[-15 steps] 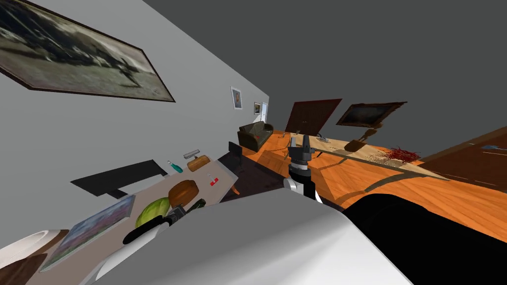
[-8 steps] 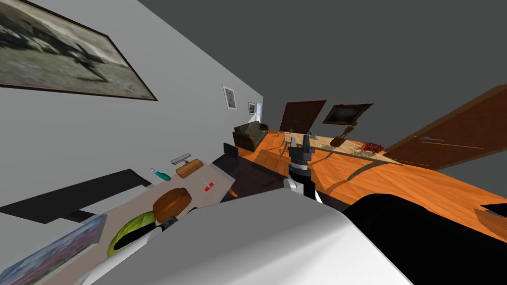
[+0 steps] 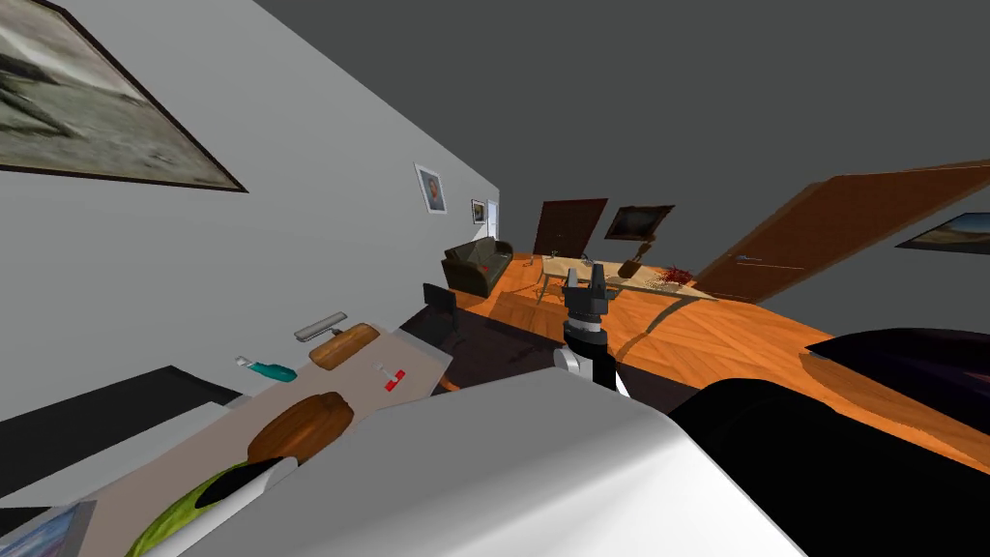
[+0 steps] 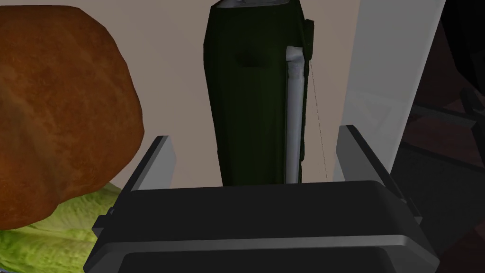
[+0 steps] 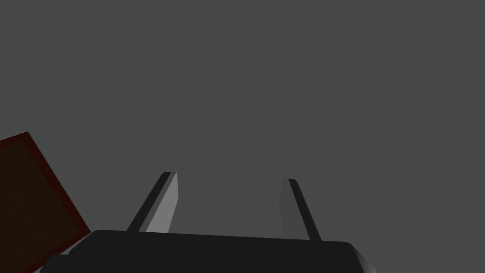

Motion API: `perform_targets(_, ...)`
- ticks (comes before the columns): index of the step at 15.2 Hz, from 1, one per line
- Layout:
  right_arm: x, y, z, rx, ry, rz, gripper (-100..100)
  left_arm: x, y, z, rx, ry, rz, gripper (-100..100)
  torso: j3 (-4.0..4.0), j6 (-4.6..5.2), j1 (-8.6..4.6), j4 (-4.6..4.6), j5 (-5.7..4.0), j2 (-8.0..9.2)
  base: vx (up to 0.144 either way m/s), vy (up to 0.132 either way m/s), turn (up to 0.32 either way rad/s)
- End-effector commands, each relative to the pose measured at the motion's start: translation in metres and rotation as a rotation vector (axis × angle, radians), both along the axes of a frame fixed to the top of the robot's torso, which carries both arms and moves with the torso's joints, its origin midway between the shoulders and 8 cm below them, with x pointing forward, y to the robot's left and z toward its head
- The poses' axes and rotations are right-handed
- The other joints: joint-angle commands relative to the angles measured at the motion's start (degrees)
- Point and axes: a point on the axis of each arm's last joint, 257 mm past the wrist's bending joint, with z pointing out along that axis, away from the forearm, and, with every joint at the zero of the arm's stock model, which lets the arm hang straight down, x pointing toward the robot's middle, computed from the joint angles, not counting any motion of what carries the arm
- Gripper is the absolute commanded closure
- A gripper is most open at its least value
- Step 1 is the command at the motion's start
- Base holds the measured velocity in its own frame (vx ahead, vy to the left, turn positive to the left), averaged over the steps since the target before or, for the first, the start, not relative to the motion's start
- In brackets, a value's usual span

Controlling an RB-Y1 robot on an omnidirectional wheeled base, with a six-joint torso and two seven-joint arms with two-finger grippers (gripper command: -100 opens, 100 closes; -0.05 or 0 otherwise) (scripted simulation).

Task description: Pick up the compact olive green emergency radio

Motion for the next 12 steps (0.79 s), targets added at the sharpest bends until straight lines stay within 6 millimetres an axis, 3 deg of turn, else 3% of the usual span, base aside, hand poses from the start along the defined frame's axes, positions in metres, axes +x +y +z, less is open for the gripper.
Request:
perform_targets(1,0.0,0.0,0.0,0.0,0.0,0.0,0,-0.019,0.001,-0.002,-0.032,0.049,0.044,-100,0.0,0.0,0.0,0.0,0.0,0.0,0.014,0.016,-0.189)
perform_targets(9,0.0,0.0,0.0,0.0,0.0,0.0,0,-0.069,-0.003,-0.006,-0.121,0.181,0.16,-100,0.0,0.0,0.05,0.0,0.01,0.0,0.013,0.023,-0.173)
perform_targets(10,0.0,0.0,0.0,0.0,0.0,0.0,0,-0.061,-0.002,-0.006,-0.108,0.162,0.144,-100,0.0,-0.01,0.06,0.0,0.02,0.0,0.007,0.023,-0.055)
perform_targets(12,0.0,0.0,0.0,0.0,0.0,0.0,0,-0.065,-0.007,-0.019,-0.11,0.167,0.146,-100,0.01,-0.04,0.02,0.0,0.02,0.01,0.013,0.027,0.015)
